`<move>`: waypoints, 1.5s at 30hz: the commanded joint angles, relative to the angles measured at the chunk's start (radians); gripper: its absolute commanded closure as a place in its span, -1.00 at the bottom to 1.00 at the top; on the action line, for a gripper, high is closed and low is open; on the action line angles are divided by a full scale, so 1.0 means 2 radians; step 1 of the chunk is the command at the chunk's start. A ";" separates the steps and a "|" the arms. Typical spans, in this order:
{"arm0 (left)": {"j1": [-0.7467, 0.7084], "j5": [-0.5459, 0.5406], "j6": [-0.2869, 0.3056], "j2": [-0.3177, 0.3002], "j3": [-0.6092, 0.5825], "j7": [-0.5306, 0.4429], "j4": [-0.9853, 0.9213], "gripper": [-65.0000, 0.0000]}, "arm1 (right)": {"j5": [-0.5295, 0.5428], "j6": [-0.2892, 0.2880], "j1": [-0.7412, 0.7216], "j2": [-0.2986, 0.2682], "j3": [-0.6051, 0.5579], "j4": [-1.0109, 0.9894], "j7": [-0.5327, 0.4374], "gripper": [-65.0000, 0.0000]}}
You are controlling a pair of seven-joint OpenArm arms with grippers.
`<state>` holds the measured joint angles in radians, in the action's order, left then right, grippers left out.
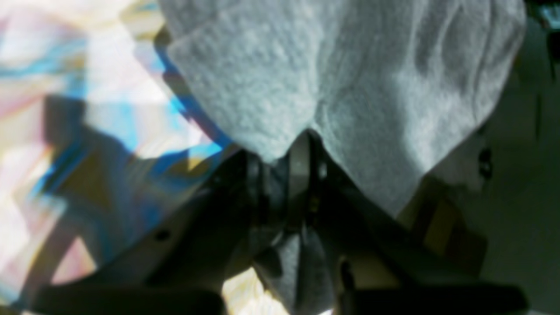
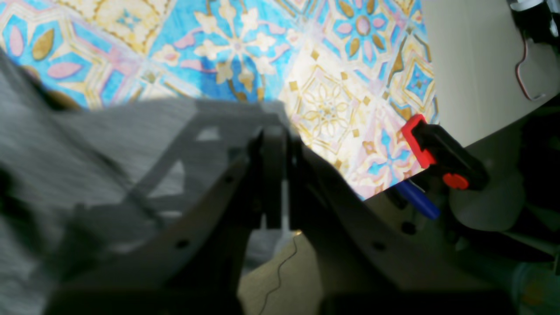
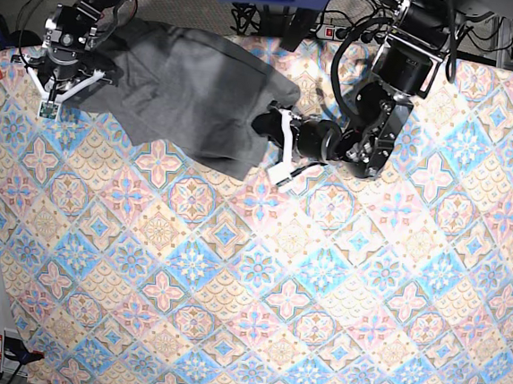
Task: Fold the T-shirt properly
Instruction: 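Grasp the shirt edge with the left gripper and drag it away from the right gripper, then grasp opposite shirt edges with both grippers and pull taut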
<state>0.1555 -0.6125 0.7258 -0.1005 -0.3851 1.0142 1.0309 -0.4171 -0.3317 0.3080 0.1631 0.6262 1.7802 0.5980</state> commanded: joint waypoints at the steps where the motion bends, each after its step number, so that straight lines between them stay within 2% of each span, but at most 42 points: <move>1: 0.006 0.040 -0.014 0.010 -0.007 0.005 -0.018 0.95 | 0.000 0.004 -0.001 -0.003 0.000 0.007 -0.008 0.93; 6: 0.019 0.047 -0.014 0.015 -0.006 -0.067 -0.061 1.00 | 0.000 0.004 -0.001 -0.003 0.000 0.008 -0.008 0.93; 11: 0.032 0.046 -0.014 0.015 -0.004 -0.111 -0.070 1.00 | 0.000 0.004 -0.001 -0.003 0.000 0.008 -0.008 0.93; 20: 0.078 0.050 -0.014 0.013 0.124 -0.113 -0.085 1.00 | 0.000 0.004 -0.001 -0.003 0.001 0.008 -0.008 0.93; 26: 0.133 0.048 -0.014 -0.013 0.156 -0.125 -0.167 1.00 | 0.003 0.004 0.001 -0.003 0.001 0.013 -0.006 0.93; 28: 0.134 0.048 -0.014 -0.025 0.163 -0.141 -0.170 1.00 | 0.012 0.004 0.001 -0.003 0.001 0.026 0.025 0.93; 30: 0.132 0.046 -0.014 -0.044 0.163 -0.148 -0.170 1.00 | 0.049 0.003 0.001 -0.003 0.001 0.045 0.068 0.93; 31: 0.131 0.046 -0.014 -0.051 0.163 -0.148 -0.171 1.00 | 0.074 -0.004 0.001 -0.003 0.003 0.054 0.088 0.93; 35: 0.115 0.046 -0.014 -0.070 0.163 -0.148 -0.171 1.00 | 0.177 -0.065 -0.001 -0.003 0.006 0.065 0.169 0.93; 37: 0.106 0.045 -0.014 -0.079 0.163 -0.148 -0.171 1.00 | 0.223 -0.079 -0.009 -0.010 0.003 0.063 0.205 0.93; 39: 0.093 0.045 -0.014 -0.087 0.164 -0.148 -0.171 1.00 | 0.259 -0.080 -0.022 -0.011 0.006 0.057 0.235 0.93; 42: 0.068 0.045 -0.014 -0.094 0.174 -0.148 -0.171 1.00 | 0.281 -0.080 -0.038 -0.020 0.005 0.051 0.276 0.90; 45: 0.043 0.047 -0.014 -0.094 0.194 -0.148 -0.171 1.00 | 0.281 -0.080 -0.052 -0.027 0.003 0.050 0.307 0.70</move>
<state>0.2523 -0.6044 0.7433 -0.2745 0.0059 0.6415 0.6964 0.1364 -0.4927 0.2100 0.1215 0.6296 1.8671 1.2198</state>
